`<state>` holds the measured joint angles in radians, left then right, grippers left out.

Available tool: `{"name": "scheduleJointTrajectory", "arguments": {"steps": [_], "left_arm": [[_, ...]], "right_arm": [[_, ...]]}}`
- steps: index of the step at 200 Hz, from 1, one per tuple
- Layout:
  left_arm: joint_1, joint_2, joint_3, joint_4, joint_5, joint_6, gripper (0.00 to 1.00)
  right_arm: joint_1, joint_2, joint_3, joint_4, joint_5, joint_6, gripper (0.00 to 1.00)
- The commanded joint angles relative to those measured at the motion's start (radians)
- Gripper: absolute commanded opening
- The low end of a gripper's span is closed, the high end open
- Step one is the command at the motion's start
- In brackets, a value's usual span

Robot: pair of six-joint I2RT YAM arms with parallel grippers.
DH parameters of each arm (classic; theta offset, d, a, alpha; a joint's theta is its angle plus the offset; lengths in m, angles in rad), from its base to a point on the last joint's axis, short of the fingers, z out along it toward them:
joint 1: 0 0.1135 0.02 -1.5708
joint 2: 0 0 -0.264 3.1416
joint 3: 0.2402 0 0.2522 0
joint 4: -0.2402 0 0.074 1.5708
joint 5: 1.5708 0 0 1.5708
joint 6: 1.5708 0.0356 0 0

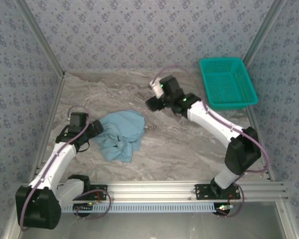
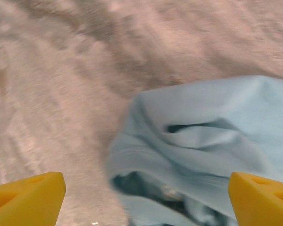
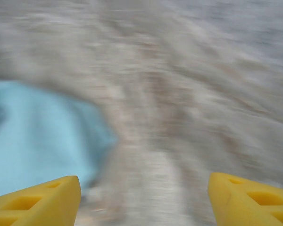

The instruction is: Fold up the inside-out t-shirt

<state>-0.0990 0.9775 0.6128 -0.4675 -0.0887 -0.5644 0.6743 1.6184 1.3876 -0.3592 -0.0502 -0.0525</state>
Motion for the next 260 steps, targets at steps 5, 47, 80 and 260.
{"name": "scheduleJointTrajectory", "arguments": {"steps": [5,47,80,260], "left_arm": [[0.045,0.003,-0.055,0.036,0.110,-0.046,0.84],[0.046,0.169,-0.048,0.194,0.155,-0.039,0.66],[0.035,0.236,-0.032,0.266,0.224,-0.032,0.40],[-0.424,0.549,0.691,0.491,0.481,0.094,0.04]], "right_arm": [[0.107,0.075,-0.079,0.098,-0.348,0.187,0.72],[0.195,0.263,-0.021,0.285,-0.437,0.337,0.63],[0.227,0.434,0.102,0.278,-0.437,0.373,0.58],[-0.085,-0.492,-0.281,0.276,-0.183,0.339,0.00]]}}
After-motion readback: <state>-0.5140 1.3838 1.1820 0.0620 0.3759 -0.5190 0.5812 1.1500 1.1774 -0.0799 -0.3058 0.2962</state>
